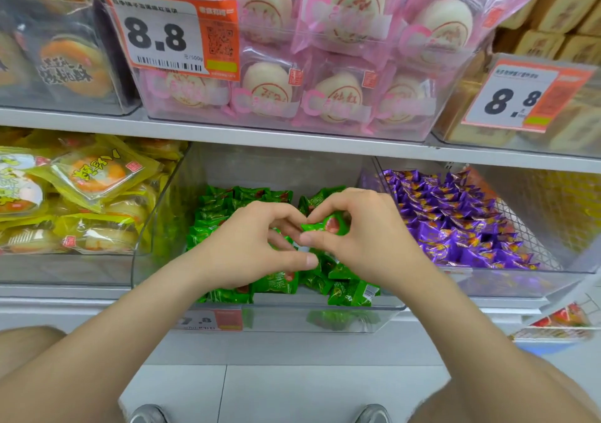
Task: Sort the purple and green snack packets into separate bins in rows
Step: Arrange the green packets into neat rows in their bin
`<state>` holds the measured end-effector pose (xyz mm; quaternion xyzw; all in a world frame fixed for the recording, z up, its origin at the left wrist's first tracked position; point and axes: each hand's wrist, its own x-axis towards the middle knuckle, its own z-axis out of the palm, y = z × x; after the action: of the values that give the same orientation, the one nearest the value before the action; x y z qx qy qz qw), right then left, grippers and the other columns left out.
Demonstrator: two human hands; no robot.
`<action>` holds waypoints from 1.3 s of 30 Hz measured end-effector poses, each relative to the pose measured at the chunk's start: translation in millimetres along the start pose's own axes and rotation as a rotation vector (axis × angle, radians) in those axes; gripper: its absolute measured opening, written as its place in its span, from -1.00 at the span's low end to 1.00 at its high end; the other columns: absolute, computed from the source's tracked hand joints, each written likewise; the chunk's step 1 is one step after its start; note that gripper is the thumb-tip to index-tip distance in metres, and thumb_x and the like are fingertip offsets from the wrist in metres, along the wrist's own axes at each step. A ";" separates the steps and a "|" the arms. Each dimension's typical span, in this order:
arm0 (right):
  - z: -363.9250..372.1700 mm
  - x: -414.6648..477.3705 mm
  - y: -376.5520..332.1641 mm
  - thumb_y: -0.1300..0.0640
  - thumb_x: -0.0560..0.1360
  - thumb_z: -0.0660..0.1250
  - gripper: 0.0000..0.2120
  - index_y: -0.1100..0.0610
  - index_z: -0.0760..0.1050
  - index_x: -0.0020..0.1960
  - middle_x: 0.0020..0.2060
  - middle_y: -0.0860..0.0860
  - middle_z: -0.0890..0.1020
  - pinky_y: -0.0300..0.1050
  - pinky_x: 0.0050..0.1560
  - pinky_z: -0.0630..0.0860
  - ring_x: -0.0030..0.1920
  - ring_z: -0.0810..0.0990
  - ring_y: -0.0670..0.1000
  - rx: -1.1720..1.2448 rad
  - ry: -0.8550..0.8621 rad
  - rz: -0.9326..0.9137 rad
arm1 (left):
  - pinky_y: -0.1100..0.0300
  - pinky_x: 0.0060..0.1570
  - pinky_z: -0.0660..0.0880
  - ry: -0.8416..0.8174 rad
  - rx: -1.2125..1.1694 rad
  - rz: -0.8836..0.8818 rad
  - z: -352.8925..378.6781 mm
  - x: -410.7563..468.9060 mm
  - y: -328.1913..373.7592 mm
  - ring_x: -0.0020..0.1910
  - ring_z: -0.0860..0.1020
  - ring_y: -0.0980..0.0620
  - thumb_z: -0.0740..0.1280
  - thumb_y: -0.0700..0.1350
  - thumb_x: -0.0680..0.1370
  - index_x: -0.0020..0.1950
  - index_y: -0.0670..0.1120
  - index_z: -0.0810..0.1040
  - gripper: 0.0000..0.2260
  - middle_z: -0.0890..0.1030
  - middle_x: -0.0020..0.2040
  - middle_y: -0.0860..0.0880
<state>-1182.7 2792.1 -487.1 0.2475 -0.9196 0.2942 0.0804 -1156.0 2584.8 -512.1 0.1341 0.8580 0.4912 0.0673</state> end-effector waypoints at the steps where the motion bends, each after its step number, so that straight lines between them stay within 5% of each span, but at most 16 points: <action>1: 3.1 -0.6 -1.3 -0.18 0.35 0.63 -0.79 -0.13 0.71 -0.10 -0.40 -0.20 0.58 -0.38 -0.29 0.28 -0.30 0.52 -0.22 0.073 0.028 0.037 | 0.01 0.05 0.69 0.020 -0.058 -0.010 -1.1 -1.1 3.1 -0.08 0.75 0.09 0.62 0.00 0.47 0.19 0.07 0.66 -0.67 0.75 0.03 0.05; 5: 14.1 1.3 3.3 -0.14 0.38 0.64 -0.80 -0.09 0.74 -0.08 -0.40 -0.24 0.60 -0.34 -0.32 0.38 -0.40 0.50 -0.19 0.364 0.017 0.150 | -0.08 -0.03 0.71 0.104 -0.186 -0.055 -7.2 -3.9 7.9 -0.11 0.76 -0.09 0.62 -0.15 0.44 0.12 -0.09 0.69 -0.72 0.77 -0.07 -0.07; 7: 12.7 2.5 4.6 -0.09 0.41 0.64 -0.77 -0.05 0.74 0.02 -0.24 -0.18 0.72 -0.13 -0.13 0.62 -0.24 0.66 -0.13 0.505 -0.055 0.176 | -0.05 -0.11 0.71 0.128 -0.195 -0.062 -10.5 -5.6 7.1 -0.11 0.75 -0.18 0.62 -0.18 0.43 0.07 -0.11 0.71 -0.75 0.76 -0.11 -0.11; 10: 6.9 2.3 9.2 -0.01 0.50 0.58 -0.81 0.01 0.74 0.08 -0.08 -0.08 0.77 0.05 0.15 0.67 -0.01 0.75 -0.05 0.513 -0.141 0.152 | -0.05 -0.12 0.69 0.153 -0.176 -0.070 -12.2 -8.9 1.7 -0.11 0.74 -0.21 0.62 -0.15 0.43 0.03 -0.06 0.72 -0.79 0.75 -0.13 -0.11; 15: 10.9 -3.2 11.6 -0.05 0.53 0.54 -0.88 -0.02 0.75 -0.08 -0.33 -0.09 0.69 -0.17 -0.28 0.48 -0.37 0.54 -0.15 0.320 -0.112 0.061 | -0.05 0.06 0.69 0.150 -0.070 -0.042 -11.8 -12.6 -3.0 -0.13 0.75 -0.04 0.65 -0.06 0.40 -0.01 0.02 0.73 -0.79 0.76 -0.11 -0.02; 22: 8.6 -3.5 9.9 0.23 0.53 0.54 -0.87 0.19 0.70 0.07 -0.24 0.09 0.76 0.02 -0.05 0.73 -0.20 0.78 0.10 0.540 -0.267 0.152 | 0.05 -0.04 0.67 0.133 0.147 0.014 -19.9 -14.5 -10.2 -0.15 0.73 0.11 0.63 0.01 0.44 0.02 0.08 0.68 -0.77 0.74 -0.13 0.10; 25: 14.2 -0.2 17.0 0.15 0.53 0.55 -0.92 0.07 0.72 0.02 -0.27 -0.03 0.74 -0.09 -0.06 0.68 -0.24 0.74 -0.05 0.312 -0.224 0.094 | 0.26 -0.09 0.60 0.139 0.352 -0.001 -23.8 -14.9 -18.7 -0.15 0.68 0.22 0.56 0.07 0.51 0.03 0.17 0.66 -0.85 0.71 -0.15 0.18; 31: 34.6 0.1 13.7 -0.01 0.47 0.59 -0.86 -0.04 0.76 0.02 -0.27 -0.13 0.72 -0.35 -0.12 0.50 -0.20 0.65 -0.21 -0.015 -0.489 -0.044 | 0.05 0.03 0.54 0.119 0.672 -0.037 -24.6 -13.2 -38.5 -0.05 0.54 0.14 0.39 0.03 0.63 0.04 0.16 0.68 -0.93 0.55 -0.06 0.15; 36: 57.4 6.1 9.1 -0.01 0.45 0.59 -0.81 -0.02 0.68 0.01 -0.29 -0.15 0.69 -0.01 0.05 0.61 -0.08 0.55 -0.11 -0.175 -0.528 -0.053 | -0.10 0.17 0.53 0.004 0.761 -0.065 -18.8 -10.0 -41.6 0.10 0.51 -0.06 0.38 0.10 0.64 0.12 0.16 0.69 -0.88 0.41 0.01 0.07; 39: 59.5 9.7 6.9 -0.02 0.43 0.56 -0.77 -0.06 0.58 0.03 -0.26 -0.18 0.64 0.02 0.05 0.57 -0.03 0.43 -0.09 -0.225 -0.512 -0.055 | -0.12 0.20 0.52 -0.015 0.802 -0.082 -16.7 -8.1 -41.9 0.13 0.49 -0.09 0.36 0.09 0.65 0.14 0.13 0.69 -0.85 0.43 0.06 0.01</action>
<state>-1194.6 2758.5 -536.1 0.3283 -0.9298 0.1157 -0.1196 -1159.3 2548.4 -539.9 0.1189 0.9858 0.1134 0.0356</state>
